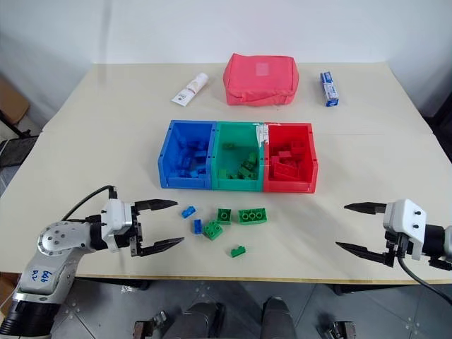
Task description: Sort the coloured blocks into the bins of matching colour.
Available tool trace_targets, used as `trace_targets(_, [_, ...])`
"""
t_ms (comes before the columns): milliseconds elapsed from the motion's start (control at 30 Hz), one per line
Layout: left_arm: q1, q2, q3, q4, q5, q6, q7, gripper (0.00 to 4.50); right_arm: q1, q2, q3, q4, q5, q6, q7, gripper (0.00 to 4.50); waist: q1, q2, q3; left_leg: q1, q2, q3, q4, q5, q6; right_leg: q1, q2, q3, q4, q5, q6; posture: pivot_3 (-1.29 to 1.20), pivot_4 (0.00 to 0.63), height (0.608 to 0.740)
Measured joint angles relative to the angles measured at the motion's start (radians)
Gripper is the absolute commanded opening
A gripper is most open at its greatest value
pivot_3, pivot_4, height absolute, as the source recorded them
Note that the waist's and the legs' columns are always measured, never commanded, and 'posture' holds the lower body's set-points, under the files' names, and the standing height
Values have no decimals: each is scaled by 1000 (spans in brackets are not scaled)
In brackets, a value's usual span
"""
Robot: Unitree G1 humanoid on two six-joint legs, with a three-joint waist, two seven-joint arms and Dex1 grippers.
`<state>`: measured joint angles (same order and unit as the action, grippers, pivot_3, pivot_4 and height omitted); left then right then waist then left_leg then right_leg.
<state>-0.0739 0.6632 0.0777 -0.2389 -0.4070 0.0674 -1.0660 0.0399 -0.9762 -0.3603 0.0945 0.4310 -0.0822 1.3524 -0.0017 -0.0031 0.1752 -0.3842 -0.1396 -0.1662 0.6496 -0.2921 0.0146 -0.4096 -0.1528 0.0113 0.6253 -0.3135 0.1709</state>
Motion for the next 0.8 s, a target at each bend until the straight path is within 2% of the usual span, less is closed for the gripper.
trace_targets(133, [-13, 14, 1, -16, -22, 29, -8, 4461, -130, 11, 102, -12, -2, 74, -5, 4500, -6, 0, 0, 5, 7, 8, 0, -2, -3, 0, 4, 1, 0, 1, -2, 0, 150, 740])
trace_targets(233, [-12, 29, 15, 11, -22, 31, -13, 4461, -261, 37, 236, -97, -20, 233, -56, 4500, -6, 0, 0, 7, 11, 11, -1, -5, -5, 0, 7, 1, 0, 1, -5, 0, 150, 740])
trace_targets(433, [50, 60, 75, -3, -34, 31, -13, 4461, -477, 159, 463, -164, -89, 442, -144, 4500, 3, 0, 0, 7, 12, 11, -1, -8, -4, -1, 7, 0, -1, 1, -8, 0, 150, 740])
trace_targets(633, [116, 72, 113, -21, -38, 12, -18, 4461, -572, 260, 617, -116, -172, 472, -146, 4500, 6, 0, 0, 7, 12, 11, -1, -9, -4, 0, 7, 0, -2, 1, -8, 0, 150, 740])
trace_targets(800, [134, 61, 122, -19, -33, -18, 0, 4461, -609, 330, 679, -44, -232, 454, -151, 4500, 1, 0, 0, 7, 12, 11, 0, -9, -4, -1, 8, 0, 0, 1, -8, 0, 150, 740])
